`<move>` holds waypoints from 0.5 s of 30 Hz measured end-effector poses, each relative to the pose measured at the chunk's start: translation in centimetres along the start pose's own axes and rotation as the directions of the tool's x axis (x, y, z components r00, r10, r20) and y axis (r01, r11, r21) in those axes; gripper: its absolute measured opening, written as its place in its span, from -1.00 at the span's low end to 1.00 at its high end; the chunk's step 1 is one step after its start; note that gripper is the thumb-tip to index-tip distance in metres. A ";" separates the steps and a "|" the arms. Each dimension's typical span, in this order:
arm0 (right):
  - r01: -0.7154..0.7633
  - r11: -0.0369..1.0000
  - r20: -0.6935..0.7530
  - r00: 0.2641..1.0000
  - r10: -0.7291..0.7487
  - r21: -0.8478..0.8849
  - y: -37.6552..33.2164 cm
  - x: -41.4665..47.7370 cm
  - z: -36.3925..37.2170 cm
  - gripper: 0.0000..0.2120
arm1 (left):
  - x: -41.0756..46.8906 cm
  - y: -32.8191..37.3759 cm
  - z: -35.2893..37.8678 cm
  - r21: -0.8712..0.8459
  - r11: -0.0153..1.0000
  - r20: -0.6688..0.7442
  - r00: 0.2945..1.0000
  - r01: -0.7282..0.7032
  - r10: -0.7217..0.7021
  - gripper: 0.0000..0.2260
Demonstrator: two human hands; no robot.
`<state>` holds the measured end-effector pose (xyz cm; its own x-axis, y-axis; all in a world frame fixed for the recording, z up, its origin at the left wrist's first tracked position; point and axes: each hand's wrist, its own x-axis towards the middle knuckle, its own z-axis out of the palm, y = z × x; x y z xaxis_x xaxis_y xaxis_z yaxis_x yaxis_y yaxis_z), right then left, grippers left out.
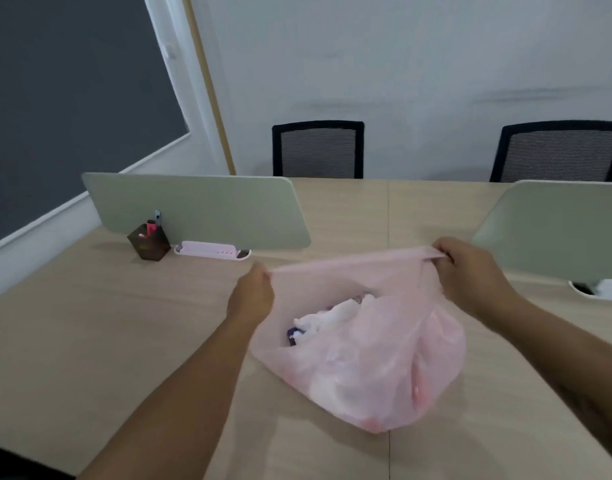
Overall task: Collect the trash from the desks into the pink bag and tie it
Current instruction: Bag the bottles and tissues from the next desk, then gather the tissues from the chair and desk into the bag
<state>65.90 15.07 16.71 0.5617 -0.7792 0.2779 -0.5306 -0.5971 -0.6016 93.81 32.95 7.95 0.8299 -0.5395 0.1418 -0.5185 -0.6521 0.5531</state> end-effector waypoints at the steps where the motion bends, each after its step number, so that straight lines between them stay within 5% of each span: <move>1: 0.009 0.999 -0.032 0.999 -0.011 -0.049 -0.3 0.9 -1.1 -0.83 | 0.7 1.4 -1.3 -0.078 0.997 -0.068 0.997 -0.029 0.024 -0.84; 4: -0.057 0.998 -0.232 0.971 0.060 0.018 -2.6 4.0 -4.9 -0.81 | 3.0 6.4 -6.2 -0.205 0.963 -0.252 0.960 -0.177 0.123 -0.74; 6: -0.113 0.989 -0.413 0.900 0.141 0.091 -3.6 5.1 -6.9 -0.79 | 3.9 8.5 -9.1 -0.226 0.922 -0.251 0.933 -0.314 0.257 -0.70; 8: -0.200 0.980 -0.412 0.894 0.179 -0.008 -3.7 5.0 -7.8 -0.77 | 4.0 8.5 -10.8 0.030 0.892 0.016 0.893 -0.450 0.450 -0.74; 10: -0.238 0.947 -0.187 0.962 0.200 -0.215 -3.1 4.4 -8.0 -0.77 | 4.6 6.7 -11.3 0.405 0.750 0.317 0.850 -0.523 0.421 -0.69; 12: -0.227 0.921 -0.098 0.974 0.206 -0.317 -2.7 3.9 -8.6 -0.76 | 5.9 4.6 -12.3 0.457 0.797 0.242 0.918 -0.395 0.316 -0.86; 15: -0.227 0.923 -0.331 0.936 0.119 -0.311 -2.9 4.3 -9.4 -0.83 | 8.7 2.4 -15.1 0.176 0.980 -0.104 0.989 -0.090 0.109 -0.72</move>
<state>63.87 11.67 26.66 0.2527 -0.8634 0.4367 -0.8146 -0.4335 -0.3855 102.94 34.72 22.85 0.7853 -0.5490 0.2861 -0.6189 -0.6845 0.3852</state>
